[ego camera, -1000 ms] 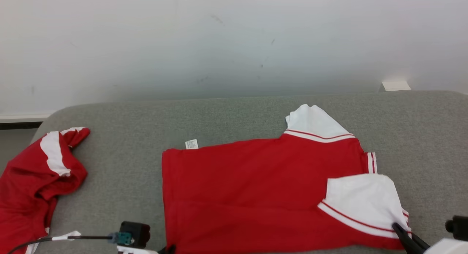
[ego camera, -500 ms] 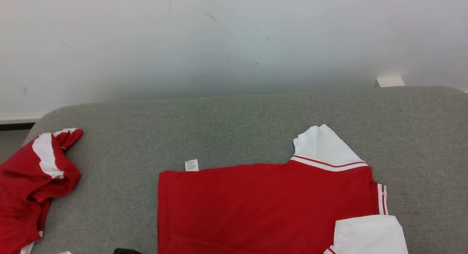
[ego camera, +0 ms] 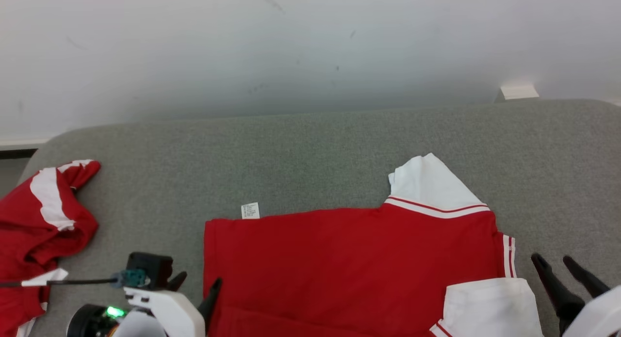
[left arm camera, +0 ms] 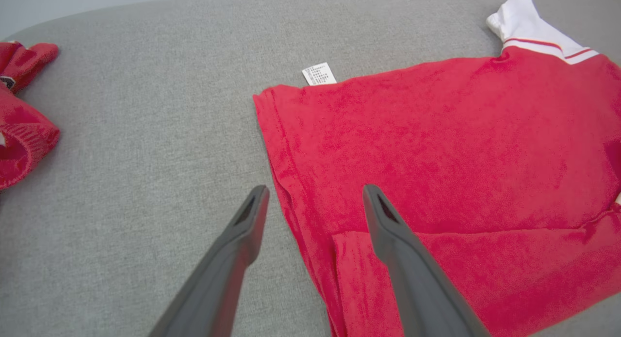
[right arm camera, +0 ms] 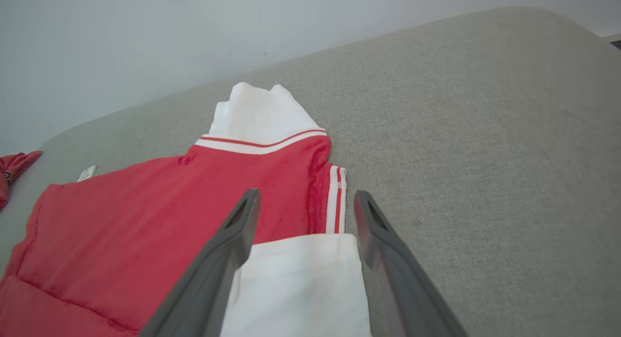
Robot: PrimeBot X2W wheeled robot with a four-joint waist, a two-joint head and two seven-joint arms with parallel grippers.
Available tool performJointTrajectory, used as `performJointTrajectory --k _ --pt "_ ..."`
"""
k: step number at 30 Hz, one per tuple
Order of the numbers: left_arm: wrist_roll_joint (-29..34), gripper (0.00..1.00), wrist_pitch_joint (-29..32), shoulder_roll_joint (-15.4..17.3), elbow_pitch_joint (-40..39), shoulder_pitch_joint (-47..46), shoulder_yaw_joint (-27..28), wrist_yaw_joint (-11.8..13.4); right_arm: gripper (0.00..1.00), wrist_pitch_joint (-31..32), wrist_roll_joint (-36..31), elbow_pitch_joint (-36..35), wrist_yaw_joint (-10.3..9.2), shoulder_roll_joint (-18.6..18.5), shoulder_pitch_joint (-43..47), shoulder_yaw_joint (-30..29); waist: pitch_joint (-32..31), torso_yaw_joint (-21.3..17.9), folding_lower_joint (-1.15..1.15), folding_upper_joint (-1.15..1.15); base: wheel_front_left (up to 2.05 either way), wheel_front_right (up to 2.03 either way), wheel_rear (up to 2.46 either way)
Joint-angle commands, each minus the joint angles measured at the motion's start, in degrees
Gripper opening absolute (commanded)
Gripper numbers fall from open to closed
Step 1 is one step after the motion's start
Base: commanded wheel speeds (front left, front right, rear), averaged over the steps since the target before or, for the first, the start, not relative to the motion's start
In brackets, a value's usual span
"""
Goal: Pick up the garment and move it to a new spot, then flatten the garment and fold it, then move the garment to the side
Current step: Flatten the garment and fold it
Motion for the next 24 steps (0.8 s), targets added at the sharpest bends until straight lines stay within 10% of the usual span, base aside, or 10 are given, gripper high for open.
performJointTrajectory --k 1,24 --pt "0.9 1.0 -0.1 -0.2 0.4 -0.5 -0.1 -0.1 1.0 -0.4 -0.7 -0.1 -0.1 0.3 -1.2 0.0 1.1 -0.1 0.0 0.0 0.0 0.0 0.0" --pt "5.7 1.0 0.4 -11.7 19.9 -23.1 -2.1 -11.3 1.0 -10.8 2.7 37.5 -0.1 -6.7 -48.1 21.2 17.8 5.7 0.0 0.0 0.0 0.0 0.0"
